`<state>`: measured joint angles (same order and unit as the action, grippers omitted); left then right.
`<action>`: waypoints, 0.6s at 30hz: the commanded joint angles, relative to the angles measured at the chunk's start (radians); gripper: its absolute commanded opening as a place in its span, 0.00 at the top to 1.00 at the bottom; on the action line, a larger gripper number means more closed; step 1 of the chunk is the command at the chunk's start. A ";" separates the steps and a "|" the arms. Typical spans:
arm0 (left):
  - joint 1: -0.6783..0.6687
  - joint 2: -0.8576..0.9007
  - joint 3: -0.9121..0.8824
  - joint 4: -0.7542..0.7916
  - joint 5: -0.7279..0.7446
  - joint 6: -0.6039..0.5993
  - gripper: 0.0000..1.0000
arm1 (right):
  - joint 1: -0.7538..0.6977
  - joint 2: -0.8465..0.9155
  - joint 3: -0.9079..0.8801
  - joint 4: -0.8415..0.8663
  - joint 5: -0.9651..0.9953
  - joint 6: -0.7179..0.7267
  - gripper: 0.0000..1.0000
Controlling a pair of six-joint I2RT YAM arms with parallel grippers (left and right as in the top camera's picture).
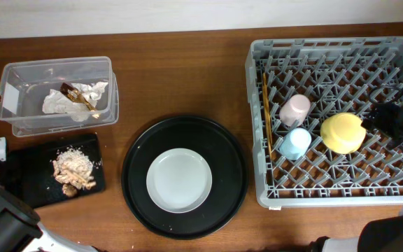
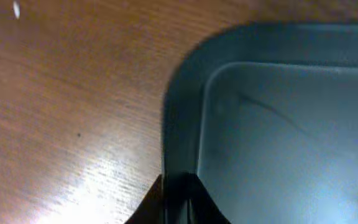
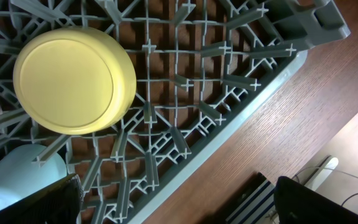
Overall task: Sort waste into correct bins and load items into the dishwasher rack
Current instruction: 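Withdraw the left gripper to the left side of the table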
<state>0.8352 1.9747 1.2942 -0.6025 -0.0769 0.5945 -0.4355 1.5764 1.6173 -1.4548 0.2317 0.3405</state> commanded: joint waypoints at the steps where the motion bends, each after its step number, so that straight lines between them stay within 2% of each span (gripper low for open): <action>1: 0.007 0.010 0.008 0.026 0.094 0.152 0.91 | -0.004 0.001 -0.005 0.000 0.016 0.009 0.01; 2: 0.007 0.010 0.008 0.039 0.101 0.164 1.00 | -0.004 0.001 -0.005 0.000 0.016 0.009 0.01; 5: 0.007 0.010 0.008 0.072 0.103 0.180 1.00 | -0.004 0.001 -0.005 0.000 0.016 0.009 0.01; 9: 0.007 0.010 0.008 0.072 0.126 0.322 1.00 | -0.004 0.001 -0.005 0.000 0.016 0.009 0.01; 12: 0.008 0.010 0.008 0.071 0.126 0.347 1.00 | -0.004 0.001 -0.005 0.000 0.016 0.009 0.01; 15: 0.007 0.010 0.008 0.064 0.126 0.426 1.00 | -0.004 0.001 -0.005 0.000 0.016 0.009 0.01; 18: 0.010 0.010 0.008 0.068 0.123 0.432 1.00 | -0.004 0.001 -0.005 0.000 0.016 0.009 0.01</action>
<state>0.8383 1.9747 1.2945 -0.5381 0.0792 0.9428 -0.4355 1.5764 1.6173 -1.4548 0.2317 0.3401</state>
